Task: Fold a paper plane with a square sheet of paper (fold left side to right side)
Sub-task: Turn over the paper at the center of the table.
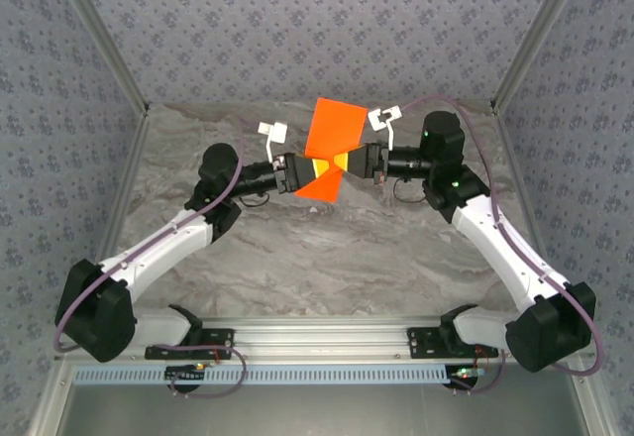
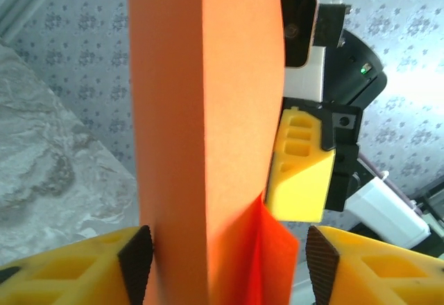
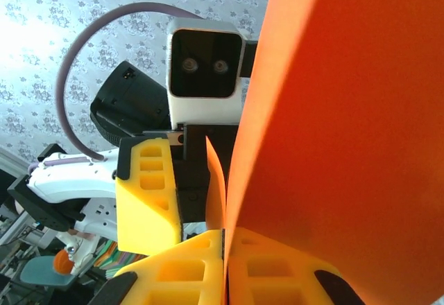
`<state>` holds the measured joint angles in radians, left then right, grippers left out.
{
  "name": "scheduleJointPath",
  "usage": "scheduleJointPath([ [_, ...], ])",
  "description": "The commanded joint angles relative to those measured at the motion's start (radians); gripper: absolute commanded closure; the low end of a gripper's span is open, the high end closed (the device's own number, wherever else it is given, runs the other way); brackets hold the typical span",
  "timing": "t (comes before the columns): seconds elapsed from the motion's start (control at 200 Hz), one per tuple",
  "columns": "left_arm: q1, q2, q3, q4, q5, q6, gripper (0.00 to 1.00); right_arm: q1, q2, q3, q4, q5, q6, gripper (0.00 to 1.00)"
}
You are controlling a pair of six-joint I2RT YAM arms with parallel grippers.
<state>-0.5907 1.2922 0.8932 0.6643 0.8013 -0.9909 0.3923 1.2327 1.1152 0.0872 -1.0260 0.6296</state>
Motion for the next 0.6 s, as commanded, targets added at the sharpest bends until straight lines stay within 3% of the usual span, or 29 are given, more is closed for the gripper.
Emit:
scheduleJointPath([
  [0.0, -0.003, -0.024, 0.010, 0.070, 0.016, 0.013, 0.50, 0.007, -0.013, 0.024, 0.029, -0.016, 0.029, 0.93],
  [0.23, -0.003, -0.059, -0.026, 0.034, 0.000, 0.040, 0.82, 0.007, -0.020, 0.001, 0.028, -0.010, 0.036, 0.91],
  [0.365, -0.006, -0.084, -0.036, -0.044, -0.014, 0.087, 0.96, 0.002, -0.032, -0.003, -0.015, 0.001, 0.010, 0.79],
  [0.48, -0.037, -0.130, -0.008, -0.321, -0.111, 0.258, 0.99, -0.010, -0.060, 0.011, -0.203, 0.081, -0.125, 0.62],
  [0.595, -0.155, -0.169, 0.076, -0.738, -0.404, 0.533, 1.00, -0.036, -0.099, 0.018, -0.442, 0.258, -0.255, 0.50],
])
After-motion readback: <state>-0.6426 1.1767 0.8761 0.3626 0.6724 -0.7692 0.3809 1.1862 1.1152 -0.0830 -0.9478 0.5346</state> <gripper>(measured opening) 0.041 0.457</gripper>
